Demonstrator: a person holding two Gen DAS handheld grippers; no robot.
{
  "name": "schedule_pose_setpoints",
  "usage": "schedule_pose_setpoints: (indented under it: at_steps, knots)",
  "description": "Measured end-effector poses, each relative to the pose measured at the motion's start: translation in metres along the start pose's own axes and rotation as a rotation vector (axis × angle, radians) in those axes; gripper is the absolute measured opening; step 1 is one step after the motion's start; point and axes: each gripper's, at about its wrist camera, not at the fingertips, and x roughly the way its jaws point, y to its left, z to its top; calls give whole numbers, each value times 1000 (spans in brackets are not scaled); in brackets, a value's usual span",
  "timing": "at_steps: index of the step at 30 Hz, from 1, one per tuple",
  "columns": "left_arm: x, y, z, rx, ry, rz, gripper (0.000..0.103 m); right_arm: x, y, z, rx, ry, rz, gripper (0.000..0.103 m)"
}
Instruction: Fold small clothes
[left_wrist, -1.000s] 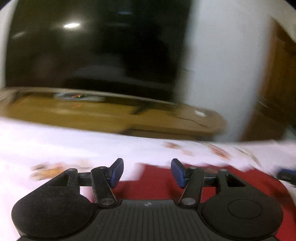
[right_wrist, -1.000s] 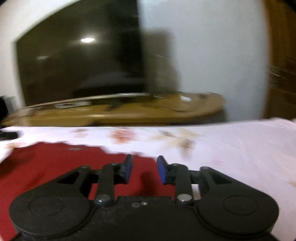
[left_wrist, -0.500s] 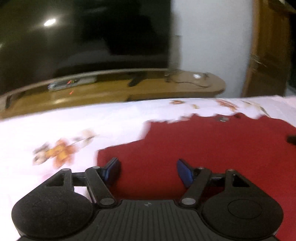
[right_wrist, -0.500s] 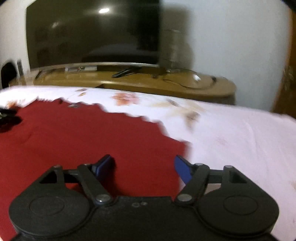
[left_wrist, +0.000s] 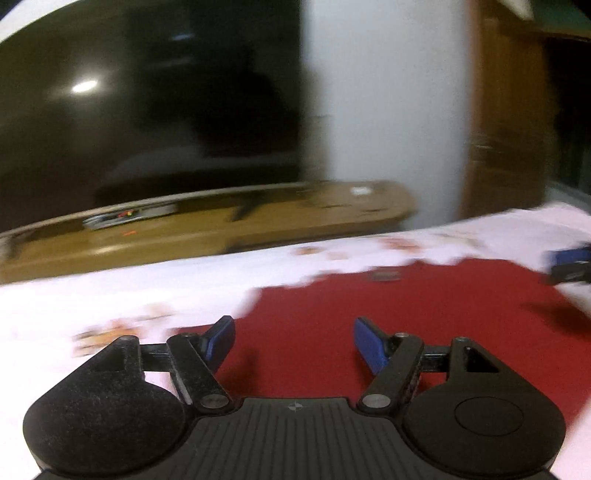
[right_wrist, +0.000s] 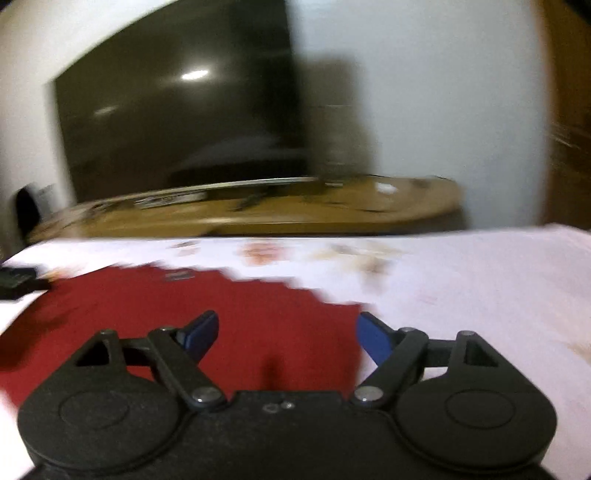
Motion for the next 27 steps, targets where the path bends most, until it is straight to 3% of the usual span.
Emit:
schedule_pose_setpoints:
  at_steps: [2, 4, 7, 10, 12, 15, 18, 20, 22, 27]
  knots:
    - [3, -26, 0, 51, 20, -67, 70, 10, 34, 1, -94, 44, 107, 78]
    - [5, -46, -3, 75, 34, -114, 70, 21, 64, -4, -175, 86, 156, 78]
    - [21, -57, -15, 68, 133, -113, 70, 35, 90, -16, -237, 136, 162, 77]
    - [16, -40, -29, 31, 134, -84, 83, 45, 85, -31, -262, 209, 161, 78]
    - [4, -24, -38, 23, 139, -74, 84, 33, 74, -37, -308, 201, 137, 79]
    - [-14, -6, -51, 35, 141, -44, 84, 14, 42, -40, -280, 205, 64, 80]
    - [-25, -16, -37, 32, 112, 9, 84, 2, 33, -39, -220, 214, 34, 79]
    - [-36, -26, -26, -12, 45, -26, 84, -3, 47, -32, -196, 155, 3, 79]
    - [-41, -44, -21, -39, 23, -35, 84, -18, 65, -30, -140, 77, 38, 79]
    - [-26, -72, -44, -38, 137, 20, 84, -8, 108, -47, -112, 141, 77, 77]
